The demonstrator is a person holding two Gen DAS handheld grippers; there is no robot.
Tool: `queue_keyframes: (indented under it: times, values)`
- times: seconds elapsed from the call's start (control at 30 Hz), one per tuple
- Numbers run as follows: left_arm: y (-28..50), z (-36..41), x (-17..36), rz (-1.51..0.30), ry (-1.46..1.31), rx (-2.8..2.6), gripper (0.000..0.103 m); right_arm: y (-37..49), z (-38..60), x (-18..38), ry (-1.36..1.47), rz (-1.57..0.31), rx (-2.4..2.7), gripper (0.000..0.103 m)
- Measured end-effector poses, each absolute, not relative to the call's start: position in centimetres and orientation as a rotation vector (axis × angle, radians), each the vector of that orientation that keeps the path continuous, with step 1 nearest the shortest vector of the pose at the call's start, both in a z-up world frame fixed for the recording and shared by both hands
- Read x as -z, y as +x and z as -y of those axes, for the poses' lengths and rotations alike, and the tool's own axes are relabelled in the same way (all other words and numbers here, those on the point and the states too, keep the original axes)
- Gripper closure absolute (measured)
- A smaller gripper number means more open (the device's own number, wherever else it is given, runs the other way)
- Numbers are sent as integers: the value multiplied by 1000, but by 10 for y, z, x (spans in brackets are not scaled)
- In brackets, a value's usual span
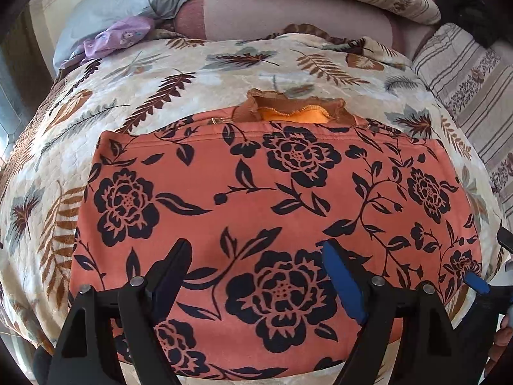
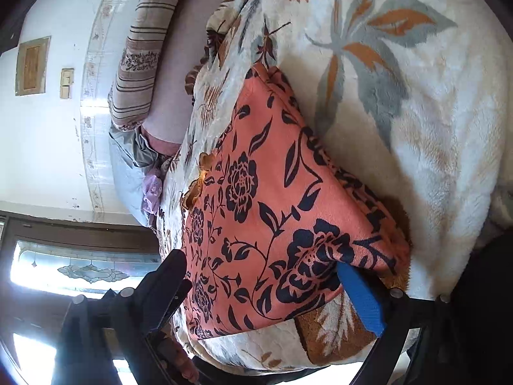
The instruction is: Fold small clothes
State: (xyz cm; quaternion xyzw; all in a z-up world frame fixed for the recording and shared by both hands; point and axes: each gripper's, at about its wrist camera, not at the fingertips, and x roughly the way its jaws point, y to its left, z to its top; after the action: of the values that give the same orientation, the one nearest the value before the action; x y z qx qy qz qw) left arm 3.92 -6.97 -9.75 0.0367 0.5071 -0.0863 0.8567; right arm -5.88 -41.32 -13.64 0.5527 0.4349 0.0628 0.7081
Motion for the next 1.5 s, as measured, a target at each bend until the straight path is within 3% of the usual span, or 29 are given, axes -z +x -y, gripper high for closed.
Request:
queue_keyframes:
  times: [0.2,0.33,0.5,0.57,0.6,0.63,0.77,0.83,0.9,0.93,0.97,1.0,1.03,1.27,1.3,1.33,1.4,1.5]
  values:
    - [38,77,99,-1073,127,159,19,-70,424,119,1146,-967,-141,8]
    - [42,80,100,-1084,131,140,19,-59,439,93,942,-953,-97,6]
    - [47,90,111,-1104,140,138,19,-20,430,125,842,-1174,-288,11]
    - [48,90,117,-1107,138,128,19,-17,422,136,778,-1235,-302,44]
    - [47,90,118,-1101,132,124,19,-19,421,136,722,-1246,-283,74]
    - [47,90,117,-1100,128,121,19,-23,423,132,690,-1231,-274,88]
    - [40,89,106,-1069,140,109,19,-41,441,121,626,-1182,-173,90]
    - [37,90,111,-1067,171,120,19,-43,456,135,716,-1220,-143,74]
    - [37,89,121,-1067,174,130,15,-43,467,128,814,-1170,-167,74]
    - [35,86,122,-1047,157,121,10,-40,470,119,820,-1134,-169,65]
    - [35,83,124,-1048,137,113,9,-36,474,110,830,-1098,-175,50]
    - [35,81,125,-1047,115,115,9,-29,477,104,853,-1055,-174,6]
    - [36,80,125,-1044,112,117,8,-22,482,99,872,-1005,-164,0]
    - [35,81,126,-1033,121,131,7,79,464,127,850,-1090,-203,3]
    - [36,81,127,-1030,122,131,7,90,457,135,828,-1123,-191,12]
    - [35,80,128,-1026,121,132,6,97,451,141,801,-1143,-193,41]
    - [34,79,128,-1019,118,138,6,107,434,138,705,-1179,-185,76]
    - [34,77,129,-1015,111,150,5,102,428,123,516,-1114,-81,78]
